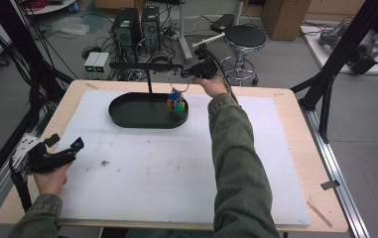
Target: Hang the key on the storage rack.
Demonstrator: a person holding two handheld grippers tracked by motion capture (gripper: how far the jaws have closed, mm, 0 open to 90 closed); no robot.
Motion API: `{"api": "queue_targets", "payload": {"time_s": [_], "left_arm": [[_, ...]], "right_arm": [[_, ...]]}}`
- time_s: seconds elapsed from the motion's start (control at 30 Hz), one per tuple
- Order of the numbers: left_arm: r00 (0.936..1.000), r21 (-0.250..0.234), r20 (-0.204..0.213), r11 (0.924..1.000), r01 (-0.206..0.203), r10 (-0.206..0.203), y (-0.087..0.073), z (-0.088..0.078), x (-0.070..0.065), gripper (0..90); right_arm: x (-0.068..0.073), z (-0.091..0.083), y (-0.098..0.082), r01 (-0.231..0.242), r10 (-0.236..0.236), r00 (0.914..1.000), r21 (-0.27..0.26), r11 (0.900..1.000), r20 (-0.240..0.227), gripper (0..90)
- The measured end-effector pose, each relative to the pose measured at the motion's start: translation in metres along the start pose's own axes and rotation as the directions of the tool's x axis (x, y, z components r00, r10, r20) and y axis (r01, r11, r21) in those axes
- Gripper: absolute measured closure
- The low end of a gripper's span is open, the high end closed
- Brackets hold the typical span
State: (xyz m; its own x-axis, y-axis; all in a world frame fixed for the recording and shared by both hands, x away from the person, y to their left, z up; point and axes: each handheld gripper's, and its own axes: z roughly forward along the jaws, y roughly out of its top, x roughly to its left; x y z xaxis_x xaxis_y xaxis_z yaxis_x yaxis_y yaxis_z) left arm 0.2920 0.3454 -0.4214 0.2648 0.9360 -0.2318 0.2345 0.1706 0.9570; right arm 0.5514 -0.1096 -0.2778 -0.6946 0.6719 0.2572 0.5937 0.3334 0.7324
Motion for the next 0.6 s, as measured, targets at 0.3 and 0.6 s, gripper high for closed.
{"api": "queue_targets", "payload": {"time_s": [0.3, 0.6], "left_arm": [[0.9999, -0.01, 0.006, 0.9999, 0.012, -0.012, 0.0, 0.0, 0.0, 1.7], [1.0, -0.005, 0.004, 1.0, 0.008, -0.008, 0.0, 0.001, 0.0, 1.7]], "right_arm": [[-0.007, -0.015, -0.006, -0.018, 0.02, 0.9981, -0.041, 0.999, 0.059, 47.3], [0.0, -0.022, -0.009, 0.01, -0.011, 0.988, 0.006, 1.0, 0.154, 17.3]]}}
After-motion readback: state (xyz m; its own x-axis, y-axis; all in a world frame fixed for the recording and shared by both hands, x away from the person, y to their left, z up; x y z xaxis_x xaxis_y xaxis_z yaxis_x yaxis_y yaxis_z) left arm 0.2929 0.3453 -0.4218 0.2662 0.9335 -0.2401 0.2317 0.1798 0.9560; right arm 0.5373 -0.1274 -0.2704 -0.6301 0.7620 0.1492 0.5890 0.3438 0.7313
